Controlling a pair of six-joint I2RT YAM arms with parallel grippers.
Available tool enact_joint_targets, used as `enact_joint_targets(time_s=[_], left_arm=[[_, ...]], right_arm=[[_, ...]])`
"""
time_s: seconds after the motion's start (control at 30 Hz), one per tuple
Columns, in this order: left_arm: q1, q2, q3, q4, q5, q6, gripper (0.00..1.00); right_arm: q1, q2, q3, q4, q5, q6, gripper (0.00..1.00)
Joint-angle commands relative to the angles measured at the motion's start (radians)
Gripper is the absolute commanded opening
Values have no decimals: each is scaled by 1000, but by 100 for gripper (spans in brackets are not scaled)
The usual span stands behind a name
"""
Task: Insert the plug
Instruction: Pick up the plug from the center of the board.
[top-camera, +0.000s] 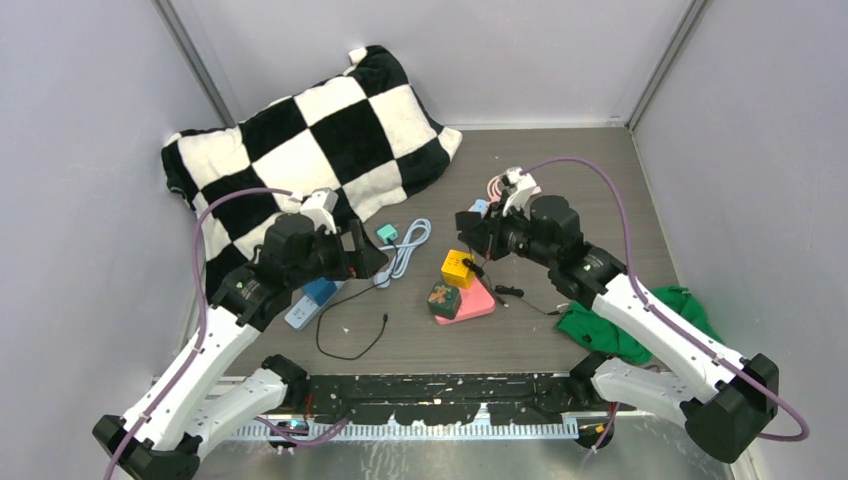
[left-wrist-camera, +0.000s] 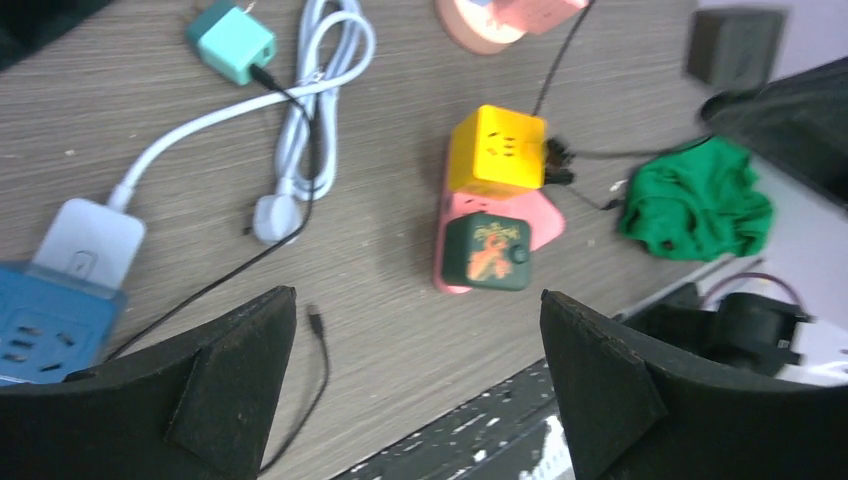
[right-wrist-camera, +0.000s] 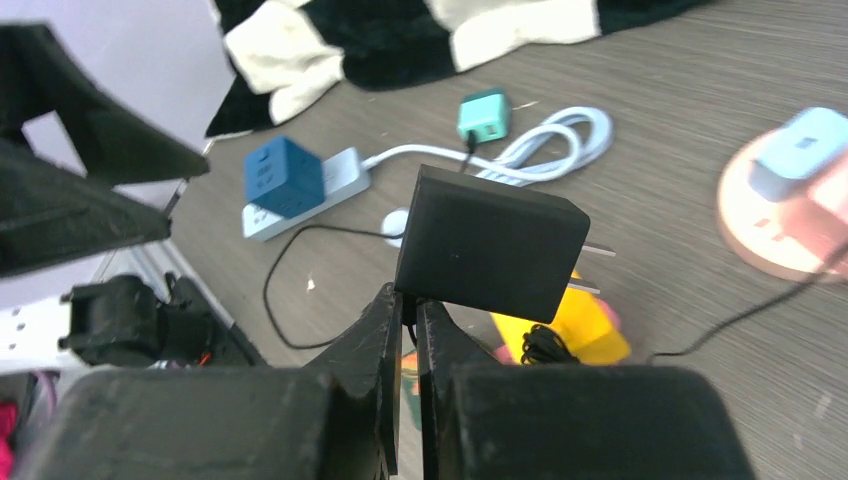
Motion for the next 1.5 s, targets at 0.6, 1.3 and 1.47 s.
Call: enact_joint_targets(time_s=[0.6, 1.3, 1.47], left_arm=[[-3, 48, 68, 184, 285, -302, 89], [-3, 4, 4, 192, 210, -414, 79], [-3, -10, -18, 209, 206, -419, 54]], right_arm=[[350, 106, 165, 166, 48, -87, 4], [431, 198, 185, 245, 71, -84, 4], [436, 193, 163, 261, 83, -77, 4]])
